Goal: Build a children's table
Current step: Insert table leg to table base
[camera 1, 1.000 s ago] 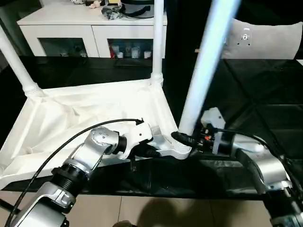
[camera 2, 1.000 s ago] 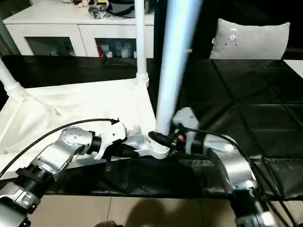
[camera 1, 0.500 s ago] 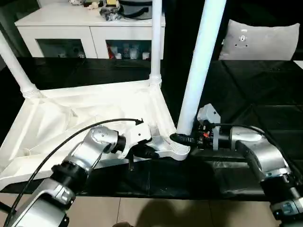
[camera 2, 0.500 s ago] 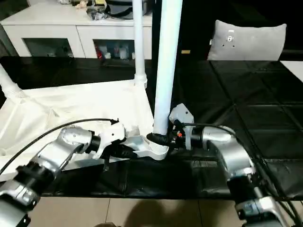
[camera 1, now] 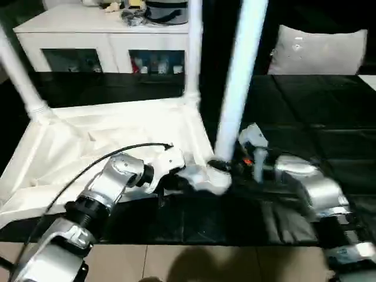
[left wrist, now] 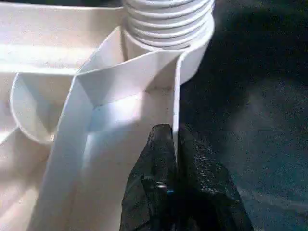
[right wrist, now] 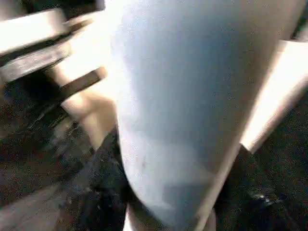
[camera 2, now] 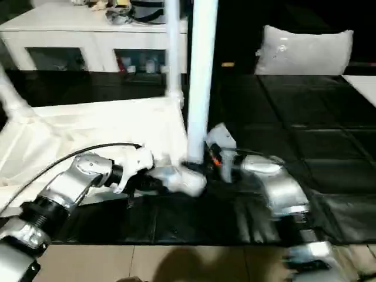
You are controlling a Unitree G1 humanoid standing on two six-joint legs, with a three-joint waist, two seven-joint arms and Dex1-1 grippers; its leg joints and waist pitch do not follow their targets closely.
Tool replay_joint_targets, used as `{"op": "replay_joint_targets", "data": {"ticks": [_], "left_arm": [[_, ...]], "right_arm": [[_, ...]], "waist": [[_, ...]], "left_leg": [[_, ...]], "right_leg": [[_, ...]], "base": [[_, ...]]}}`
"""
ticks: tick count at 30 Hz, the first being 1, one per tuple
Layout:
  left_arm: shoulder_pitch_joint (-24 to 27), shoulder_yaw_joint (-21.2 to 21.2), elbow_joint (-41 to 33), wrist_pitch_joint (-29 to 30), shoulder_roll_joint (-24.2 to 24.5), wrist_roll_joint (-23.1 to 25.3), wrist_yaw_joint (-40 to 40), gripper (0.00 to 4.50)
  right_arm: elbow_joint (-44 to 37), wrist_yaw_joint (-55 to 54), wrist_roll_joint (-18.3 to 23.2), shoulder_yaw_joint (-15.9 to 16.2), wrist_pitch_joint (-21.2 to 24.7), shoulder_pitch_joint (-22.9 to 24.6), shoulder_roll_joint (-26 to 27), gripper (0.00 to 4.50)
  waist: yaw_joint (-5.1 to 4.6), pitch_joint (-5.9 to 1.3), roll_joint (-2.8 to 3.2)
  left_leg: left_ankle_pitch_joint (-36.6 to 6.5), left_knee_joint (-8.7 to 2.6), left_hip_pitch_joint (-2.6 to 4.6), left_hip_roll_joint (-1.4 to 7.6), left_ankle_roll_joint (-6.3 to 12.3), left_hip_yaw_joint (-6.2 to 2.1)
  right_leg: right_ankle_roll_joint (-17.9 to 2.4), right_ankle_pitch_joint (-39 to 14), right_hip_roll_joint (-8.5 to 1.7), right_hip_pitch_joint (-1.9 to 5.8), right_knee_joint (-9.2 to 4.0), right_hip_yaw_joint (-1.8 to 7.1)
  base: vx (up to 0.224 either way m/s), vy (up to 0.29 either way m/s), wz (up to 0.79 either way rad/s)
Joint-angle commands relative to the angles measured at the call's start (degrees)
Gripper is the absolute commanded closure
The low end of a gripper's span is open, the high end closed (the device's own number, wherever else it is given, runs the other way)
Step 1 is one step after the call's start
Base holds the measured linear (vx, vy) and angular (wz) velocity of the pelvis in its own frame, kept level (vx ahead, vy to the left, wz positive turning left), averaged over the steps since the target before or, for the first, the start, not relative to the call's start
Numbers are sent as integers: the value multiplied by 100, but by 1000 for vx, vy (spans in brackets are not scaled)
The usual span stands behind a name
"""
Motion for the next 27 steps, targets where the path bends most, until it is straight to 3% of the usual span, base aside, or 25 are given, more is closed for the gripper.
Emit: {"op": "replay_joint_targets", "data": {"ticks": [1, 4, 6, 8, 10, 11, 14, 16, 19, 22, 26, 27], "left_arm": [[5, 194, -381, 481, -491, -177, 666, 450], [-36, 207, -466, 724, -1005, -9, 1388, 450], [-48, 185, -487, 801, -1181, 32, 1566, 450], [-40, 17, -592, 865, -1339, 245, 1736, 450], [-30, -71, -609, 857, -1304, 370, 1764, 450], [-39, -83, -572, 798, -1227, 436, 1794, 450], [-20, -185, -484, 282, -870, 635, 1674, 450], [34, -185, -549, 153, -727, 648, 1594, 450], [153, -217, -678, -335, -452, 638, 1244, 450], [336, -243, -892, -524, -159, 520, 788, 450], [417, -213, -944, -629, -66, 320, 548, 450], [422, -178, -923, -670, -36, 265, 491, 450]], "right_arm": [[684, -1000, -396, 4, 510, 57, 243, 262], [983, -1782, -476, -226, 549, -166, 567, 262], [1081, -1974, -494, -268, 552, -227, 649, 262], [1141, -2300, -539, -340, 614, -290, 820, 262], [1082, -2441, -619, -319, 566, -282, 881, 262], [1028, -2492, -655, -307, 487, -267, 897, 262], [886, -2416, -592, -440, -188, -200, 914, 262], [794, -2306, -447, -599, -442, -164, 926, 262], [574, -2014, -154, -865, -813, -89, 893, 262], [168, -1460, 410, -1244, -878, 15, 859, 262], [-77, -913, 767, -1309, -841, 117, 730, 262], [-156, -663, 947, -1375, -768, 135, 641, 262]], "waist": [[-34, -131, -13], [-83, -164, -6], [-93, -182, -28], [-79, -203, -28], [-61, -226, -5], [-57, -237, -31], [-28, -263, -40], [-23, -273, -35], [-30, -325, -22], [-31, -357, 10], [-16, -372, 48], [-13, -348, 35]], "left_leg": [[-3036, -520, 221, 426, -541, -342], [-3131, -572, 246, 434, -613, -354], [-2772, -609, 196, 422, -558, -309], [-2409, -602, 166, 411, -438, -276], [-2063, -581, 137, 402, -338, -254], [-1939, -564, 124, 399, -269, -242], [-1685, -538, 107, 394, -150, -218], [-1507, -526, 86, 391, -93, -211], [-1013, -467, 41, 396, 73, -205], [-711, -392, 23, 389, 374, -189], [-450, -336, 16, 404, 514, -180], [-485, -336, 9, 402, 538, -166]], "right_leg": [[-721, -3429, -683, -86, -739, 306], [-677, -3120, -645, -61, -743, 292], [-786, -2164, -596, -15, -703, 311], [-866, -1633, -603, 19, -678, 322], [-922, -1219, -594, 56, -640, 309], [-923, -1121, -596, 70, -639, 302], [-895, -916, -619, 88, -637, 298], [-946, -645, -611, 111, -606, 287], [-1075, 219, -583, 144, -503, 258], [-1253, 971, -571, 153, -422, 228], [-1422, 1233, -551, 135, -347, 195], [-1453, 1116, -551, 123, -361, 195]], "base": [[0, 0, 0], [0, 0, 0], [0, 0, 0], [0, 0, 0], [0, 0, 0], [0, 0, 0], [0, 0, 0], [0, 0, 0], [0, 0, 0], [0, 0, 0], [0, 0, 0], [0, 0, 0]]}}
